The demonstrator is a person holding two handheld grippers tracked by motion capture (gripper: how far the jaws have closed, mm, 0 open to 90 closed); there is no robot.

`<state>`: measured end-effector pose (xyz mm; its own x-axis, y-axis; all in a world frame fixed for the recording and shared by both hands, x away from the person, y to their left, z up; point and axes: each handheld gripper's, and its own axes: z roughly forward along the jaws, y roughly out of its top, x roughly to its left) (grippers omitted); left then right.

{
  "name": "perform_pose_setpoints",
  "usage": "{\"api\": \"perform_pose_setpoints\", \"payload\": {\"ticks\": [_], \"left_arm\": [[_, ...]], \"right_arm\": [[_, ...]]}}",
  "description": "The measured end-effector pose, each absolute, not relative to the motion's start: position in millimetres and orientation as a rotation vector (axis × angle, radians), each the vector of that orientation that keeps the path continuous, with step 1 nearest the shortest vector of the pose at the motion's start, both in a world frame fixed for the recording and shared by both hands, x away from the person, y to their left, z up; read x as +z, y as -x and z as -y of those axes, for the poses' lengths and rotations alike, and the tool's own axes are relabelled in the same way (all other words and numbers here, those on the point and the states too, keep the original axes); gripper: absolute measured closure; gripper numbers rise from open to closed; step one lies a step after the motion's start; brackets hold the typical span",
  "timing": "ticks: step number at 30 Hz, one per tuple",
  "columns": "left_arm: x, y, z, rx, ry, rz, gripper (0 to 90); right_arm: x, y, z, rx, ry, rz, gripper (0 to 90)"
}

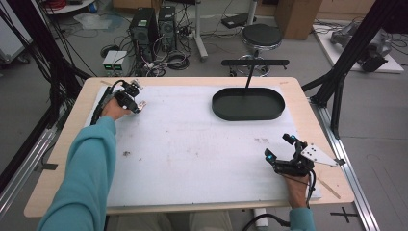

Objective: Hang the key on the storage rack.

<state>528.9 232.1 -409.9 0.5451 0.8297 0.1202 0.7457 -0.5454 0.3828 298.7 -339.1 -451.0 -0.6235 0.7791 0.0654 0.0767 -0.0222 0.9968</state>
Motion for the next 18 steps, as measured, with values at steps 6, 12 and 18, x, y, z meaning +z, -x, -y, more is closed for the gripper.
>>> {"api": "perform_pose_setpoints", "payload": {"ticks": [6, 12, 18], "left_arm": [[-409.8, -528.8, -232.2, 0.425, -2.513, -1.3, 86.6], [-408.7, -528.4, -231.9, 0.423, -2.51, -1.303, 87.6], [-408.9, -528.1, -231.0, 0.428, -2.509, -1.305, 88.1]], "right_arm": [[-451.0, -298.7, 338.9, 1.699, -0.896, -1.72, 1.2], [-451.0, -298.7, 338.8, 1.697, -0.895, -1.721, 1.2], [-451.0, -298.6, 338.6, 1.697, -0.896, -1.72, 1.2]]}}
